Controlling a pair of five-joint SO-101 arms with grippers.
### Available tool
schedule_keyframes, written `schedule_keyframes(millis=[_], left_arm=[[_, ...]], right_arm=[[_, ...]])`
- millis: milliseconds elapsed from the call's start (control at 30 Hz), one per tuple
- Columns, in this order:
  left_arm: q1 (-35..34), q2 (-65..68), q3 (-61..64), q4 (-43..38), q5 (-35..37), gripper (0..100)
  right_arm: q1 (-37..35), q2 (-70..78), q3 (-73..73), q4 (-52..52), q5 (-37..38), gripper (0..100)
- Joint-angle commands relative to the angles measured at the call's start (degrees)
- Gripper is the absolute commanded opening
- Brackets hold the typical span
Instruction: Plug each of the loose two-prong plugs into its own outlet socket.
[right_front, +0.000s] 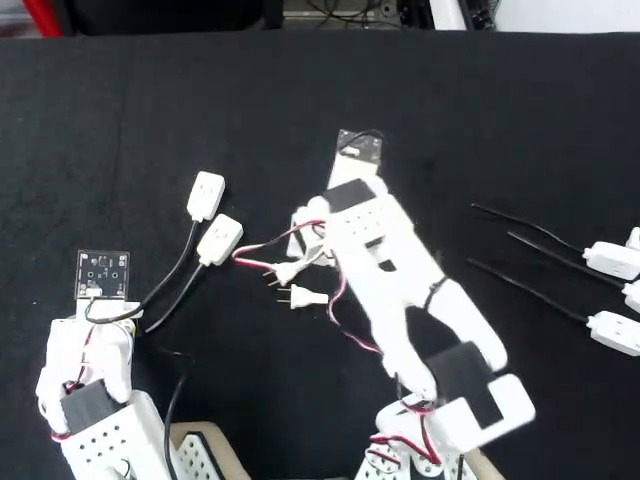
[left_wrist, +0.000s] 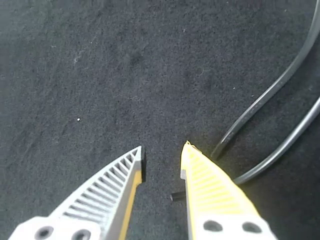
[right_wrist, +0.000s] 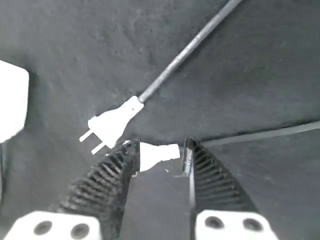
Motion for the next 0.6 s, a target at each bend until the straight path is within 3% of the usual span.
schedule_keyframes(millis=[0,300,567], left_arm=[[0.1,-0.2,1.0,-1.1,0.4,13],[0.1,-0.2,1.0,-1.1,0.4,13],[0.1,-0.2,1.0,-1.1,0.4,13]], right_arm=[[-1.1,2.1,-0.3,-2.5,-4.0,13.4],[-5.3,6.8,0.0,-10.8,-8.1,13.4],[-9.9,9.2,0.0,-11.4,-10.3,13.3]])
